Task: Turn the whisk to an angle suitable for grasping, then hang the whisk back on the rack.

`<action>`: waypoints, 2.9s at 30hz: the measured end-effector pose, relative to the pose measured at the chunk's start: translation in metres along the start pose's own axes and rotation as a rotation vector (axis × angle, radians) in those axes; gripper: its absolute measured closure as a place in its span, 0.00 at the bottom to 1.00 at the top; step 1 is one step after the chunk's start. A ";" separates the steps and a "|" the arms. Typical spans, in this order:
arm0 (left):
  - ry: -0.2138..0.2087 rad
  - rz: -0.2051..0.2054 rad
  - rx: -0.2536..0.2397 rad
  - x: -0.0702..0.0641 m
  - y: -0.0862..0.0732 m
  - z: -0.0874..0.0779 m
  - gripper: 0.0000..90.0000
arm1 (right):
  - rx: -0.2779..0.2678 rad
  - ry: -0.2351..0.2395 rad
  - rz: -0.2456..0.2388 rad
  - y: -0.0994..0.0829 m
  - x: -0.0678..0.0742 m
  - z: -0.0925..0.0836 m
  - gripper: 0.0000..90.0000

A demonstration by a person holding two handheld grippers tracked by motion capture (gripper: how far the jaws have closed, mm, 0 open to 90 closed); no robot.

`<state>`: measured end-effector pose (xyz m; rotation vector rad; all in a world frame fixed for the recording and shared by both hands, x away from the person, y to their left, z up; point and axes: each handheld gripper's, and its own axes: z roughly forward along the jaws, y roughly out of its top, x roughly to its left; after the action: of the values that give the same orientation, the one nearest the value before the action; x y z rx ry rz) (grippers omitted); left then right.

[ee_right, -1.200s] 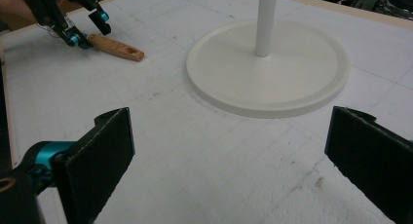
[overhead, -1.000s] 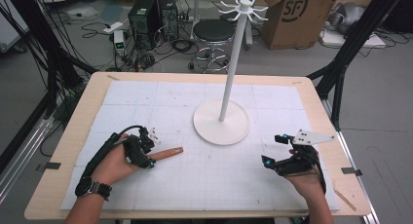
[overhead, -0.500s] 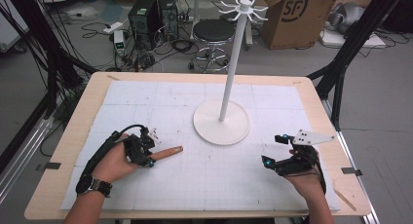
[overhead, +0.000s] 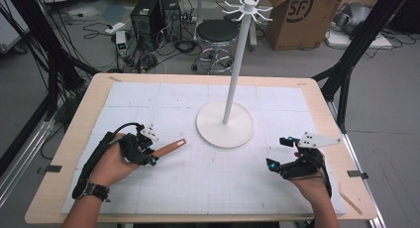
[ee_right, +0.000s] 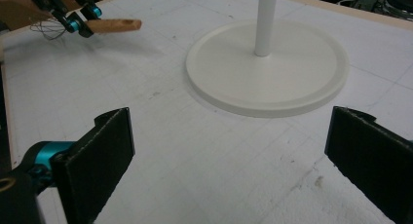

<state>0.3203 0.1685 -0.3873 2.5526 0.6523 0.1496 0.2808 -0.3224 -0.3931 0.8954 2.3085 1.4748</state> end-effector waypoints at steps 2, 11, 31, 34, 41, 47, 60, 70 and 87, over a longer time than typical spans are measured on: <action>-0.007 0.015 -0.024 -0.001 0.000 -0.004 0.78 | 0.001 0.001 0.001 0.000 0.000 0.000 0.03; -0.040 0.016 -0.161 -0.002 0.000 -0.024 0.78 | -0.002 -0.002 0.008 0.000 0.000 0.000 0.03; -0.083 -0.020 -0.289 0.005 0.007 -0.046 0.78 | -0.008 -0.013 0.014 0.005 -0.005 0.005 0.03; -0.082 -0.016 -0.290 0.005 0.008 -0.044 0.78 | -0.007 -0.014 0.020 0.005 -0.006 0.004 0.03; -0.108 -0.020 -0.331 0.003 0.012 -0.045 0.78 | -0.013 -0.014 0.014 0.006 -0.004 0.003 0.03; -0.118 -0.016 -0.337 0.002 0.015 -0.043 0.78 | -0.013 -0.012 0.013 0.006 -0.004 0.002 0.03; -0.243 -0.052 -0.520 0.003 0.023 -0.049 0.78 | -0.017 -0.005 -0.003 0.006 0.000 -0.001 0.03; -0.262 0.005 -0.552 -0.005 0.064 -0.059 0.78 | -0.036 0.000 -0.002 0.004 -0.001 -0.005 0.03; -0.315 0.020 -0.633 0.005 0.098 -0.069 0.78 | -0.045 0.003 0.000 0.005 -0.002 -0.007 0.03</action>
<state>0.3506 0.1262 -0.2794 1.9152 0.3766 -0.0387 0.2810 -0.3275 -0.3859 0.8818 2.2679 1.5226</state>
